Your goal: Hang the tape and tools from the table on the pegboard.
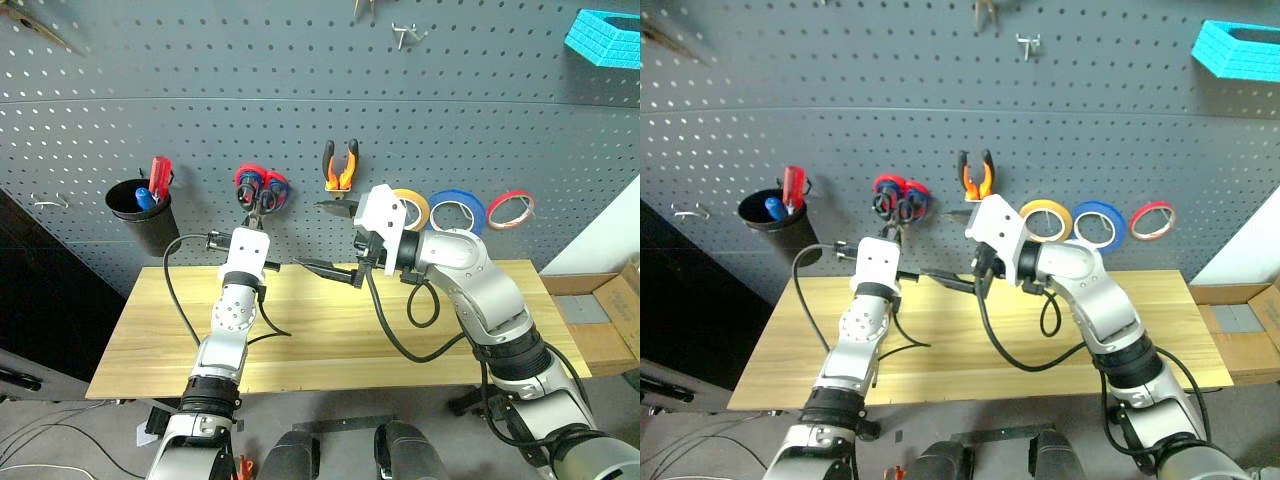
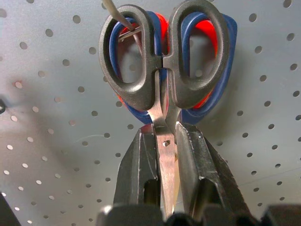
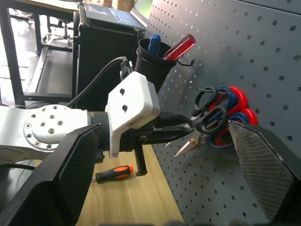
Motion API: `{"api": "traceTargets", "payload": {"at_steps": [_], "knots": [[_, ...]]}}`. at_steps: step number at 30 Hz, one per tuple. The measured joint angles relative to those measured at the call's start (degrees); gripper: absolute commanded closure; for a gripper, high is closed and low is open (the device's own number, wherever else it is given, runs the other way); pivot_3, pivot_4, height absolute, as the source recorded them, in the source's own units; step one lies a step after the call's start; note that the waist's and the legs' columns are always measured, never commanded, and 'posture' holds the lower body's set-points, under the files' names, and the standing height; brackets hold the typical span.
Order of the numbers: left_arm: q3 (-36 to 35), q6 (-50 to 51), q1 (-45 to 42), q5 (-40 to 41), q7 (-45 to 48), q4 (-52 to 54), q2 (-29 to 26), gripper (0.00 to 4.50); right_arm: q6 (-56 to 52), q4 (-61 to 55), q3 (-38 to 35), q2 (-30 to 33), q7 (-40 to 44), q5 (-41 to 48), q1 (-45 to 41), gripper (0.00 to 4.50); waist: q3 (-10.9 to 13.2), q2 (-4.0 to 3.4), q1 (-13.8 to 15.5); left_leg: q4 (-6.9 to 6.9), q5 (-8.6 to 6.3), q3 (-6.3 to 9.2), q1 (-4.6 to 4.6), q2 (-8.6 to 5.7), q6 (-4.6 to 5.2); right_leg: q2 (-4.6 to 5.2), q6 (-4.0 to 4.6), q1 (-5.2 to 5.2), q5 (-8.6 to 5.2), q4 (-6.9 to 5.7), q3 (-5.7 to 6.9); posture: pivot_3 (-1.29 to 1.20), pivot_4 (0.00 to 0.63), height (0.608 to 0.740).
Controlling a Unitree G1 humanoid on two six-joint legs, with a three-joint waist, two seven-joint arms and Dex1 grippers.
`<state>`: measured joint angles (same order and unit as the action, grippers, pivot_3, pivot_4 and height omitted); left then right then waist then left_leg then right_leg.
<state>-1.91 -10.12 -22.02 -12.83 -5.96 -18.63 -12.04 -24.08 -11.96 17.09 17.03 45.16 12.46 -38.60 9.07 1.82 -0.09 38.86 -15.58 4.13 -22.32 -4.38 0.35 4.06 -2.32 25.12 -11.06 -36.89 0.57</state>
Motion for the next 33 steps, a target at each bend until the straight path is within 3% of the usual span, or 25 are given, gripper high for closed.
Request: {"api": "traceTargets", "payload": {"at_steps": [19,26,33], "knots": [[-0.6,2.4,-4.1,2.9,-2.0,-4.9,2.1,4.29,0.3,1.0,0.0,0.0,1.0,0.0,-0.3,0.00,-0.5,-0.16,-0.1,-0.03,-0.02,-0.02,0.53,0.01,0.04,-0.01,-0.01,-0.50,-0.01,0.01,-0.02,-0.02,0.104,0.740],[-0.9,6.2,-2.4,6.5,2.3,-4.6,2.4,1.93,0.4,1.1,0.0,-0.1,1.0,0.0,-0.4,0.00,-0.5,-0.17,-0.2,-0.05,-0.04,0.01,0.76,0.01,0.06,-0.03,-0.03,-0.76,-0.02,0.05,0.01,0.00,0.108,0.740],[-2.5,6.9,3.8,8.6,4.8,2.1,1.1,1.79,0.3,0.9,0.0,0.0,1.5,0.1,-0.4,0.00,-0.5,-0.20,-0.3,-0.08,-0.08,0.02,0.77,0.07,0.06,-0.01,-0.02,-0.75,-0.03,0.09,-0.01,-0.01,0.133,0.740]]}}
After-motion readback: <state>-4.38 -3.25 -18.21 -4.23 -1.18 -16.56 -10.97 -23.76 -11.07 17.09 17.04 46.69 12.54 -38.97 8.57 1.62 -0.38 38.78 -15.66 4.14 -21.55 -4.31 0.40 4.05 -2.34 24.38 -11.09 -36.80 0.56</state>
